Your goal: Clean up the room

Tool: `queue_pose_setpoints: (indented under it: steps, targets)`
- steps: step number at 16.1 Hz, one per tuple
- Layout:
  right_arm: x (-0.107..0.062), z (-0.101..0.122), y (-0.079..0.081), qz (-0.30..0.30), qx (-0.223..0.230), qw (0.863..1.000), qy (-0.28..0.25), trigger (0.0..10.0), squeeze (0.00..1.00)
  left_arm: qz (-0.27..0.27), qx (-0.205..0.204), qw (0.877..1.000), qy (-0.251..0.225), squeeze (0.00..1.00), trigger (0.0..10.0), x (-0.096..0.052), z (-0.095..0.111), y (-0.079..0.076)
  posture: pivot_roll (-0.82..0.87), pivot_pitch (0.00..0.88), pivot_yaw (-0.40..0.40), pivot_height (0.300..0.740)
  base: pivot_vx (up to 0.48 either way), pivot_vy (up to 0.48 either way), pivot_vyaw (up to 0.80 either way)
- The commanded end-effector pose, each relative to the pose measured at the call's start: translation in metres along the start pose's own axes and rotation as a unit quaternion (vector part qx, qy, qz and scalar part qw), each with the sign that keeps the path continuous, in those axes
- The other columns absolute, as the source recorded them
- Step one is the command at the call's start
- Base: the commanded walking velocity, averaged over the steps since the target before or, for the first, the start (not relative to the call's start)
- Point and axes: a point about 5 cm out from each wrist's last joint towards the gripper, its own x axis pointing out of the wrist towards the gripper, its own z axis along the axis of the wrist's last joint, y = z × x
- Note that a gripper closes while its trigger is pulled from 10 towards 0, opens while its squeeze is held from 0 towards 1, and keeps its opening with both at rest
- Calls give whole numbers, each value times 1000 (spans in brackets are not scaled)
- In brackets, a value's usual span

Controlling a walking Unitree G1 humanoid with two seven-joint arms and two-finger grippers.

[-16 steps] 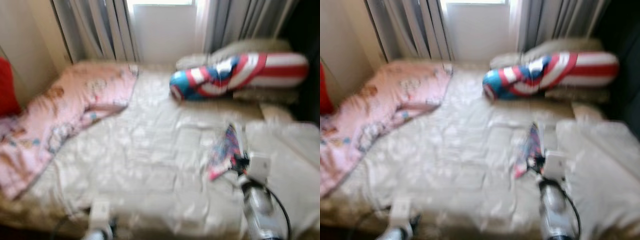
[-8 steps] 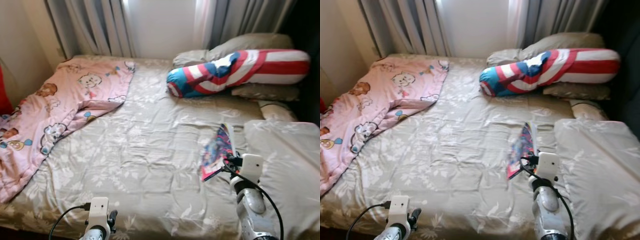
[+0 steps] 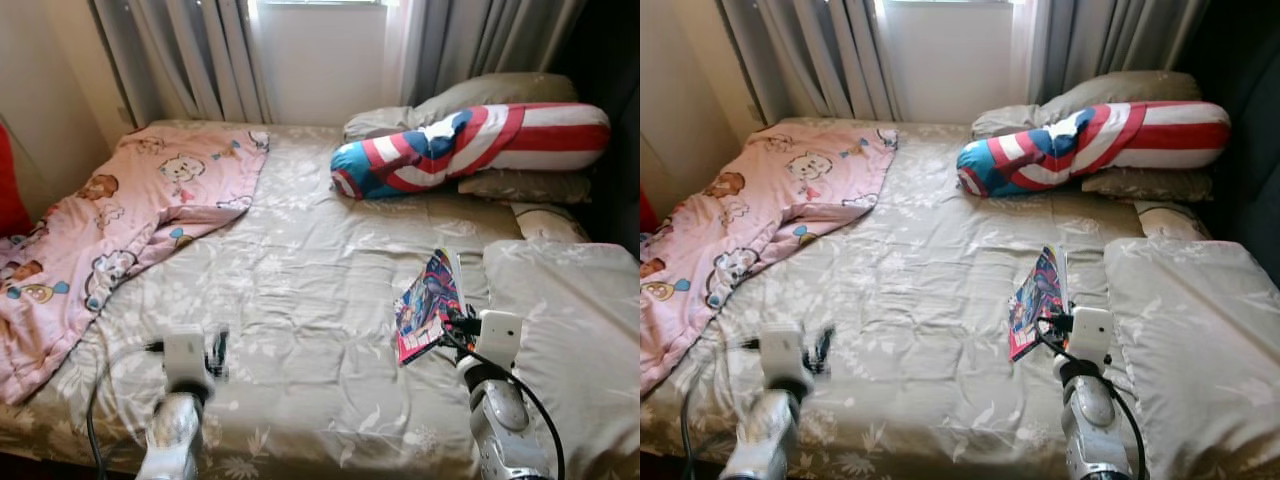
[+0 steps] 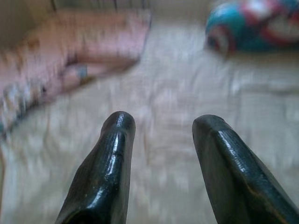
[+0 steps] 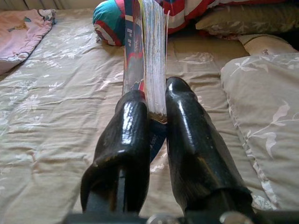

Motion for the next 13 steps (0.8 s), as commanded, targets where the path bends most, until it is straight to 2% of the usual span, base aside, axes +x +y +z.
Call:
queue_pose_setpoints:
  steps: [1, 4, 7, 9, 11, 13]
  targets:
    - [2, 13, 4, 10, 1, 999, -36, 10000, 0, -6, 7, 1000, -11, 0, 10000, -2, 4, 3, -64, 0, 19, 740, 0, 0, 0]
    - [4, 11, 8, 18, -1, 1000, -20, 10000, 0, -9, 3, 1000, -16, 0, 10000, -4, 8, 0, -69, 0, 16, 740, 0, 0, 0]
    - [6, 15, 7, 19, -10, 999, -27, 10000, 0, -15, -7, 999, -44, 0, 10000, 2, 27, -7, -62, 0, 12, 700, 0, 0, 0]
    - [6, 20, 6, 10, 1, 999, -49, 10000, 0, -25, -7, 999, -40, 0, 10000, 2, 27, -8, -61, 0, 10, 695, 0, 0, 0]
    - [6, 20, 7, 13, -4, 999, -44, 10000, 0, -36, 0, 999, -35, 0, 10000, 0, 26, -8, -70, 0, 10, 695, 0, 0, 0]
    - [4, 18, 6, 13, -11, 999, -43, 10000, 0, -23, 0, 999, -30, 0, 10000, -4, 25, -3, -66, 4, 7, 695, 0, 0, 0]
